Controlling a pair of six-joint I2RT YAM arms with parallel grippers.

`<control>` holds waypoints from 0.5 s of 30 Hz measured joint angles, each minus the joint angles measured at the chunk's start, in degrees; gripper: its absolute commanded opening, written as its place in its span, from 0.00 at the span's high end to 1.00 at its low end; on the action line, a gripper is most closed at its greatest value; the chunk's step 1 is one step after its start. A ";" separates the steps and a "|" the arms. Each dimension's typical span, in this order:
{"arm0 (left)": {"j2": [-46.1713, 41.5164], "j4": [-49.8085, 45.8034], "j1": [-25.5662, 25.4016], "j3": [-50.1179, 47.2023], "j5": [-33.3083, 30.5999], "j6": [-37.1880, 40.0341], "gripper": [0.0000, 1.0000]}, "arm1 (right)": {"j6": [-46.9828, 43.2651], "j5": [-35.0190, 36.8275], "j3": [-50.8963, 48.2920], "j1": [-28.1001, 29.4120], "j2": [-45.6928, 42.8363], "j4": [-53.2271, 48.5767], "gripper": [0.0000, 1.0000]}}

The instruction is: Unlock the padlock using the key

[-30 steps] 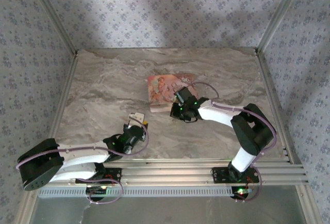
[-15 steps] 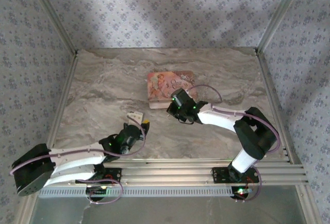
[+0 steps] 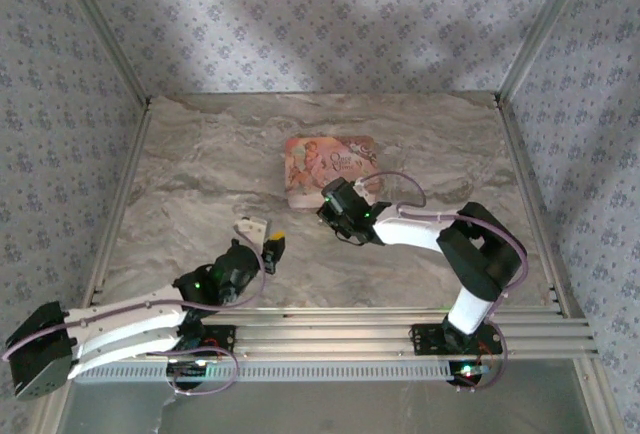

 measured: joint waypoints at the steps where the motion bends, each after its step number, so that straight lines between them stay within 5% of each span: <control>1: -0.50 -0.52 0.00 0.00 0.00 0.02 0.60 | 0.04 0.79 0.00 -0.02 -0.26 -0.07 1.00; 15: -1.60 -3.54 0.15 0.00 0.02 0.61 0.59 | 1.77 5.62 0.02 -0.94 -1.22 0.63 1.00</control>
